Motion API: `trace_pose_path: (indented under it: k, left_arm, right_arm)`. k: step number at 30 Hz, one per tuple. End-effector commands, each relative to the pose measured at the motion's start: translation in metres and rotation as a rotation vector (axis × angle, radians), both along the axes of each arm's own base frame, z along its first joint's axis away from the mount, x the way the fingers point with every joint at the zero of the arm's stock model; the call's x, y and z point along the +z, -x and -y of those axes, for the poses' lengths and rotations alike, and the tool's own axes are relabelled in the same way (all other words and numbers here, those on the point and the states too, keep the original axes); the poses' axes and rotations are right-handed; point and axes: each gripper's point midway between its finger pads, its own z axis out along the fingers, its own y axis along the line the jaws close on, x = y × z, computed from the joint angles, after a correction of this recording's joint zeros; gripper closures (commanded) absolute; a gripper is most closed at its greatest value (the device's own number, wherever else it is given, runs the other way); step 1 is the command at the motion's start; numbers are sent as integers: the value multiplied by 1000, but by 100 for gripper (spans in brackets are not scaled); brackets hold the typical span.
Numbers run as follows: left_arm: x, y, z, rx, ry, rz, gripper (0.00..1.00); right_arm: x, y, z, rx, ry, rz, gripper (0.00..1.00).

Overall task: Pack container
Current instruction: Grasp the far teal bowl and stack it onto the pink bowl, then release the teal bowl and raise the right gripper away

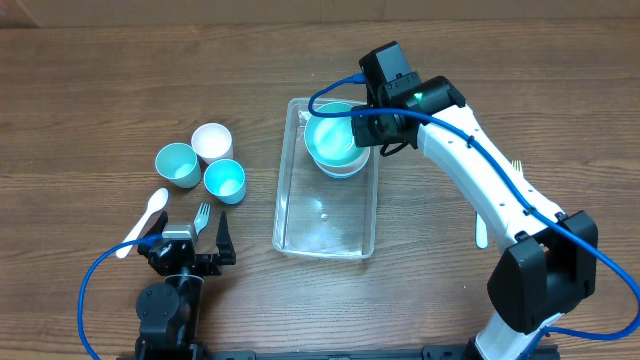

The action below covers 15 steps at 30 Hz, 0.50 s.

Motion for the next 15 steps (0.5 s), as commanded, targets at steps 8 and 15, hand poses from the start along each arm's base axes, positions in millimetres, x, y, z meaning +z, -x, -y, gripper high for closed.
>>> trace_pose_path:
  k: [8,15]
  left_arm:
    - [-2,0,0,-5,-20,-2,0]
    - [-2,0,0,-5,-20,-2,0]
  right_arm:
    - [-14,2,-2,1,12,-30,81]
    - [-13,1,-2,4,11,-27,62]
